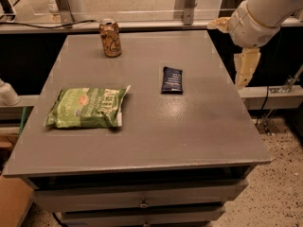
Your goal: Pick rxbar blueberry
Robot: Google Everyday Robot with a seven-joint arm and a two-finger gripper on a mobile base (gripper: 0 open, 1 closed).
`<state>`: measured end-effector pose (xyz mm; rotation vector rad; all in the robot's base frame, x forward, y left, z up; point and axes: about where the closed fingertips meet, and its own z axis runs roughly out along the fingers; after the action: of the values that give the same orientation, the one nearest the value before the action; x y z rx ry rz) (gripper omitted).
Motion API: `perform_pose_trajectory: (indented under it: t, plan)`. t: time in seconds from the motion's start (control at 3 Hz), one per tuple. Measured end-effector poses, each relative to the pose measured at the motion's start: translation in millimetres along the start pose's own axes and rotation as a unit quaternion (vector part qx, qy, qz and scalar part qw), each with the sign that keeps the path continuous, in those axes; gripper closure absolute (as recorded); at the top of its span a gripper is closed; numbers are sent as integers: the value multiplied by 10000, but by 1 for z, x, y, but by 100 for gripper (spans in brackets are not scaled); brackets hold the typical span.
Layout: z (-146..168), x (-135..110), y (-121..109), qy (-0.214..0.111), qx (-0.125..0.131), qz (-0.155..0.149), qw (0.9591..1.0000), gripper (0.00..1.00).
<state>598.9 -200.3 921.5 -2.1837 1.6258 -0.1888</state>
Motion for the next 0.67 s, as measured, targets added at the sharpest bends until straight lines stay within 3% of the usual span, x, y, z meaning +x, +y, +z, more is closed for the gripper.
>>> perform_pose_trajectory:
  t: [0.67]
  plan:
    - [1, 0, 1, -54, -2, -412, 9991, 0]
